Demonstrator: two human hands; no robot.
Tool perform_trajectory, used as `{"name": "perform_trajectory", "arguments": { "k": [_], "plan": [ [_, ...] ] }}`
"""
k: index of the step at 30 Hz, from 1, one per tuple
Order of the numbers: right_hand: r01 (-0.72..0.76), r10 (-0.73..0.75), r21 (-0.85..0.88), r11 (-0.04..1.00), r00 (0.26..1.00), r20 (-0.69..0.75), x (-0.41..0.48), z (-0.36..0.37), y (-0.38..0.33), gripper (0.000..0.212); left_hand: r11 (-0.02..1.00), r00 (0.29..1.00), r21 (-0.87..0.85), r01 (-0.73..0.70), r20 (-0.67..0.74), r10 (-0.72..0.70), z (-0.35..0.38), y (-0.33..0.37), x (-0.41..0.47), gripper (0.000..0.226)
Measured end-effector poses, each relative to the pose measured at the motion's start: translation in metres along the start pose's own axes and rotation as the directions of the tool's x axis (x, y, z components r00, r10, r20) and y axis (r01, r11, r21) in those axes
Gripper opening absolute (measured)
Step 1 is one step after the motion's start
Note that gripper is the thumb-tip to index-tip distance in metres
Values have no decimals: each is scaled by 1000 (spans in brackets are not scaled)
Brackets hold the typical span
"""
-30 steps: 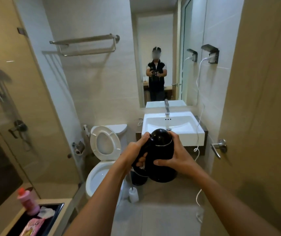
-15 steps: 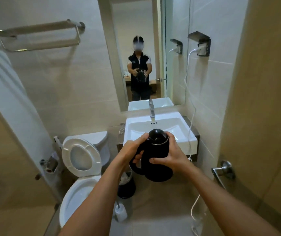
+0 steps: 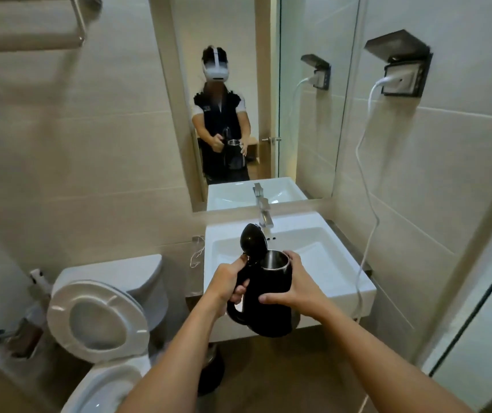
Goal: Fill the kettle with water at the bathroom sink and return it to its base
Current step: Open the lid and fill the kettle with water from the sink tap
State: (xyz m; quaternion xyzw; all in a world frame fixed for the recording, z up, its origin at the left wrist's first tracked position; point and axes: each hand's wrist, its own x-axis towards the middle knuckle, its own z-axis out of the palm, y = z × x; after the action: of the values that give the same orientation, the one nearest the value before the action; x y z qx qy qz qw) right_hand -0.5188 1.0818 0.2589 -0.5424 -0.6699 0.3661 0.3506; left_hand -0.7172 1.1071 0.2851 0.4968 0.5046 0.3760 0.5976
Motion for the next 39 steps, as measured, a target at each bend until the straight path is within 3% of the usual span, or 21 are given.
{"name": "perform_trajectory", "arguments": {
  "k": [9, 13, 18, 24, 29, 33, 39],
  "plan": [
    [-141, 150, -72, 987, 980, 132, 146, -17, 74, 117, 996, 997, -46, 79, -8, -80, -13, -31, 160, 48],
    [-196, 202, -58, 979, 970, 133, 219, -48, 105, 91, 989, 989, -48, 137, -48, -139, -8, -39, 231, 55],
    [-100, 113, -308, 946, 993, 24, 320, -78, 130, 75, 978, 972, -19, 209, -108, -210, -4, -56, 300, 62],
    [91, -34, -540, 837, 993, 114, 397, -70, 142, 82, 966, 962, 14, 260, -85, -258, -7, -66, 346, 60],
    [161, -76, -602, 782, 984, 163, 423, -55, 145, 79, 966, 964, 8, 258, -67, -257, -12, -64, 365, 57],
    [111, -22, -592, 798, 988, 156, 436, -56, 140, 80, 972, 971, 13, 236, -41, -236, -15, -64, 370, 54],
    [103, 70, -604, 790, 964, 256, 463, -72, 116, 73, 974, 973, 0, 227, -47, -227, -14, -59, 374, 52]
  ]
}}
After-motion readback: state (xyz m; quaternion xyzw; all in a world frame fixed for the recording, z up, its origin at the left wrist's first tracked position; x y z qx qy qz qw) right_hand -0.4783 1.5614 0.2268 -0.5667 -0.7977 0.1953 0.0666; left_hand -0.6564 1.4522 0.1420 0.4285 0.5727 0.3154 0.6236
